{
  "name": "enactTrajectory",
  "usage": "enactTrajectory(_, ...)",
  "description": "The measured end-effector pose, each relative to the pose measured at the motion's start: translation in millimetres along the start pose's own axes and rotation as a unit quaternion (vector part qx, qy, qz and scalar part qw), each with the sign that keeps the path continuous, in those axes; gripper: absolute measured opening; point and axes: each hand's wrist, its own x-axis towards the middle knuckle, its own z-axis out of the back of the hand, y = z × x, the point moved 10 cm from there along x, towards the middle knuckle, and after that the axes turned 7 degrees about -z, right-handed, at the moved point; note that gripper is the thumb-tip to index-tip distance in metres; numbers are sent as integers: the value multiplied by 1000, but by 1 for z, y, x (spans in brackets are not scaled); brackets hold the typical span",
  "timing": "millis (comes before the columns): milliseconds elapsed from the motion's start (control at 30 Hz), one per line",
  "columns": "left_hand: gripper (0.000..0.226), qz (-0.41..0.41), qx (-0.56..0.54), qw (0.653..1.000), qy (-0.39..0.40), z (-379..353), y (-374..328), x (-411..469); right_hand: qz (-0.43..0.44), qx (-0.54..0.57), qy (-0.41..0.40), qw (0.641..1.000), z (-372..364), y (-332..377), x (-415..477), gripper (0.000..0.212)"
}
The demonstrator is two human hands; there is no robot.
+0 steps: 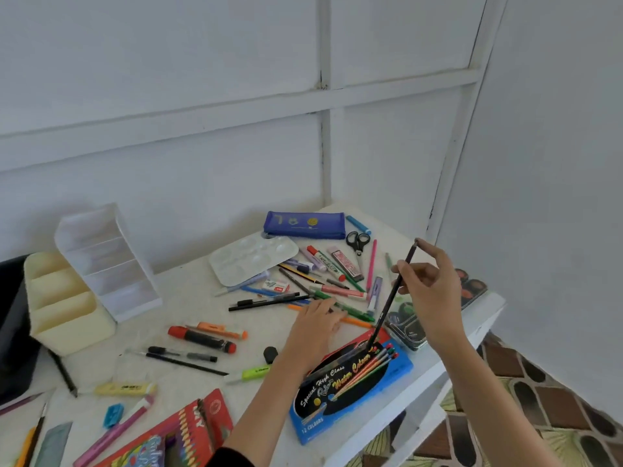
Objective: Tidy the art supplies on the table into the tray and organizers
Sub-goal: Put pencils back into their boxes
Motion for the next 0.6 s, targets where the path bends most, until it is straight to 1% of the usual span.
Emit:
enactTrajectory(133, 25, -19, -6, 998, -56, 7, -1, -3, -38, 10, -11, 999, 5, -17, -4, 42)
enactTrajectory(267, 19, -38, 14, 997, -69, 14, -3, -11, -55, 26, 0, 998, -4, -27, -17, 44)
enactTrajectory(300, 22, -32, 23, 996, -79, 21, -4, -15, -58, 26, 8, 998, -8, -29, -21, 43)
enactTrajectory(367, 35, -33, 28, 993, -111, 35, -8, -24, -65, 24, 27, 997, -19, -35, -28, 41)
enactTrajectory(433, 43, -30, 58, 988, -140, 50, -12, -37, -73, 22, 48, 996, -32, -40, -36, 40)
enactTrajectory(533, 59, 6, 66, 988, -137, 61, -6, -60, -80, 32, 85, 993, -54, -45, -52, 41)
enactTrajectory(600, 60, 43, 84, 986, -135, 70, 3, -81, -83, 35, 107, 990, -67, -48, -65, 42)
